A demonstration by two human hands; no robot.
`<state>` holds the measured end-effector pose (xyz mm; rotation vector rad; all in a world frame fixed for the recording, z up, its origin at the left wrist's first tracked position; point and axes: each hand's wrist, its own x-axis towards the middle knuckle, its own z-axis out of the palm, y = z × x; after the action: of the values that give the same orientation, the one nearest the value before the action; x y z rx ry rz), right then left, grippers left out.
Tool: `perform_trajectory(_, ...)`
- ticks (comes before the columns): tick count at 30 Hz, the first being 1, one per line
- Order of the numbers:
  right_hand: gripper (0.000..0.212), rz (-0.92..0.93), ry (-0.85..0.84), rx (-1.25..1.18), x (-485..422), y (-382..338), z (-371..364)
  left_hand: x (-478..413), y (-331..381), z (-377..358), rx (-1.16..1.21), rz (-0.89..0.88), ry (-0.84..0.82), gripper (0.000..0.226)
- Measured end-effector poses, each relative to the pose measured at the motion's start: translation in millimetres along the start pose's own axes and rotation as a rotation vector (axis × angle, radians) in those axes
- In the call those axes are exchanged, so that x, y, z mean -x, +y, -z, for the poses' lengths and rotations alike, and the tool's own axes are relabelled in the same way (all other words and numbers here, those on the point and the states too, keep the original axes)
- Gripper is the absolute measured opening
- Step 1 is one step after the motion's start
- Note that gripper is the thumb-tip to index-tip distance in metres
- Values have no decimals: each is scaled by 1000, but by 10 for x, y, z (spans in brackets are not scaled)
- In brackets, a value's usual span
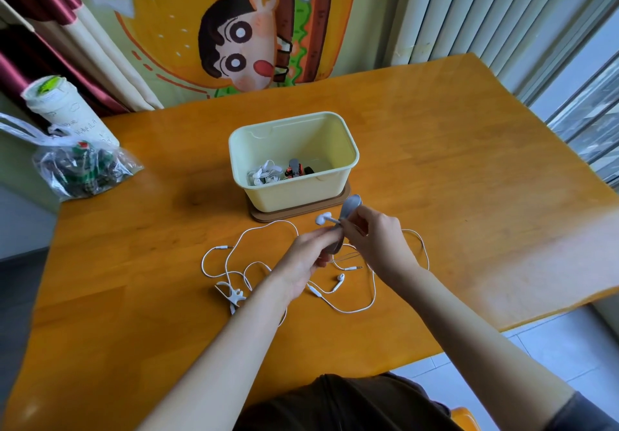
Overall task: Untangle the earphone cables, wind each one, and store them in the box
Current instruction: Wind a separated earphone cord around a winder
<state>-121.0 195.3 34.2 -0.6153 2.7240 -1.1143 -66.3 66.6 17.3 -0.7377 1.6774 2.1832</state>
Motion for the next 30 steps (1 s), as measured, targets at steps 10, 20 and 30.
perform_trajectory(10,12,103,87,7,110,-86,-32,76,114,-72,0,20,113,22)
perform_trajectory(20,24,38,72,-72,111,-117,-21,136,180,-62,81,58,106,24)
perform_trajectory(30,12,65,87,-116,98,-140,-50,161,245,-74,260,37,53,29)
